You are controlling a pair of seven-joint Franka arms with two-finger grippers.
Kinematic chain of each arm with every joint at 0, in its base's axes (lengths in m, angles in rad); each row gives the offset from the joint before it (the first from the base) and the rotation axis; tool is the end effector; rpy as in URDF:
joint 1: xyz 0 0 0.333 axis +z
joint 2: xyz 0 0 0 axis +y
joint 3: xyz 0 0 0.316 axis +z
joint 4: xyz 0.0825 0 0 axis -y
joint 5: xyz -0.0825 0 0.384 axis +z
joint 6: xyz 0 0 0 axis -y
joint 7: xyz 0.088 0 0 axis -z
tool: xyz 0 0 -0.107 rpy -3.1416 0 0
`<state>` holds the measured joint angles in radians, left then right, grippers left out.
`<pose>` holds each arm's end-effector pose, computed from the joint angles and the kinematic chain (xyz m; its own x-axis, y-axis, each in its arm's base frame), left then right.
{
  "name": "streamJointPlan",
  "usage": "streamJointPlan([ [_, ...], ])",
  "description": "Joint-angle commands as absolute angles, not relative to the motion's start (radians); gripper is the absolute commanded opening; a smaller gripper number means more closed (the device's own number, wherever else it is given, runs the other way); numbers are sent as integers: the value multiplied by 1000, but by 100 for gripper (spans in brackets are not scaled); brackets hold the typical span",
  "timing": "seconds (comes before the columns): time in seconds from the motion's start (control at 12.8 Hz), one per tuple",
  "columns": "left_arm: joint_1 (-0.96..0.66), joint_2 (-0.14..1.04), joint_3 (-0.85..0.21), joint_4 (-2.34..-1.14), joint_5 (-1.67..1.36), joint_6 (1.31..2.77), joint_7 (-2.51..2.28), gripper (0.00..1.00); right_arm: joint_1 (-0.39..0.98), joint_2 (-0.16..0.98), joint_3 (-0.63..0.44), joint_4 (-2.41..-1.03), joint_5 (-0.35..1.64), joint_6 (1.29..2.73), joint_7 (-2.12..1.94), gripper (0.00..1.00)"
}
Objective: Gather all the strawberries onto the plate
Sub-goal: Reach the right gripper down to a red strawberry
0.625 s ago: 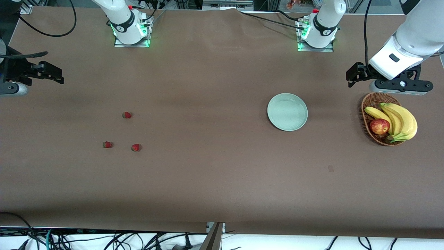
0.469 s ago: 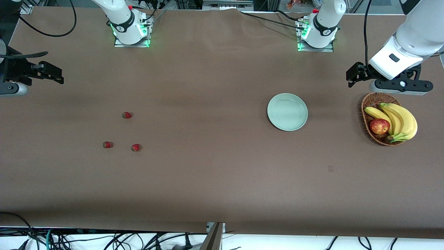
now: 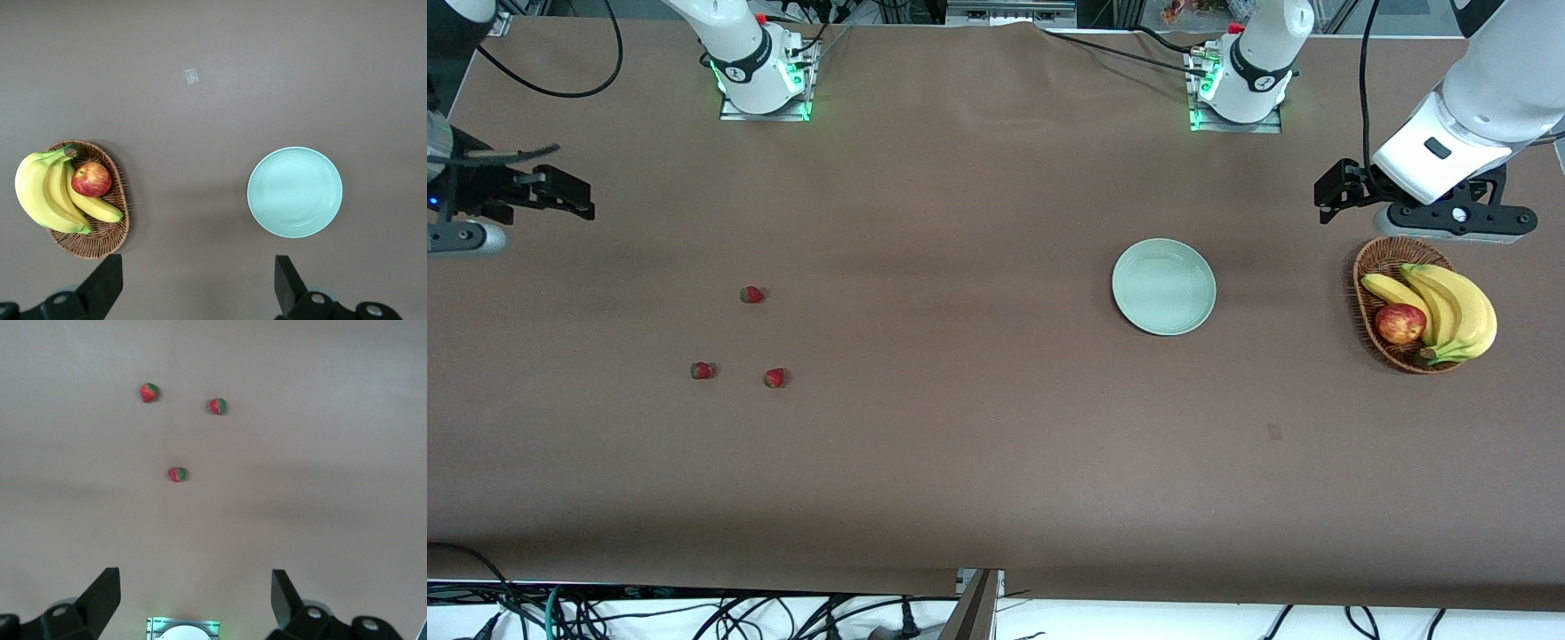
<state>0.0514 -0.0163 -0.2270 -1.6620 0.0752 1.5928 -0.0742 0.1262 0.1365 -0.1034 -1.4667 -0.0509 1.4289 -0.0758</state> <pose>0.5416 -0.0890 0.5924 0.9936 -0.1027 -0.0474 -0.1063 -0.9909 -0.0823 0.5790 0.0113 0.5848 0.9802 0.0893 -0.1768 0.0998 -0.9937 0.0516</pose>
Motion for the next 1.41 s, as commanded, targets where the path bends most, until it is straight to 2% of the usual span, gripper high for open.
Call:
streamJointPlan([
  [0.0,55,-15,-230,-1638,80,1574,-55,100,135,196,-97,-1447,-80,1449,-80,100],
  [0.16,55,-14,-230,-1638,80,1574,-55,100,184,241,-94,-1447,-135,1488,-75,100],
  [0.39,54,-12,-230,-1634,80,1575,-55,100,189,317,-92,-1454,-63,1502,-71,100],
  [0.78,57,-12,-229,-1634,80,1575,-55,100,198,533,-91,-1470,44,1751,-66,100],
  [0.94,57,-12,-230,-1634,80,1574,-55,100,207,593,-92,-1471,110,1820,-66,100],
  [1.33,58,-11,-229,-1634,80,1574,-55,100,230,690,-92,-1552,110,2110,-66,100],
])
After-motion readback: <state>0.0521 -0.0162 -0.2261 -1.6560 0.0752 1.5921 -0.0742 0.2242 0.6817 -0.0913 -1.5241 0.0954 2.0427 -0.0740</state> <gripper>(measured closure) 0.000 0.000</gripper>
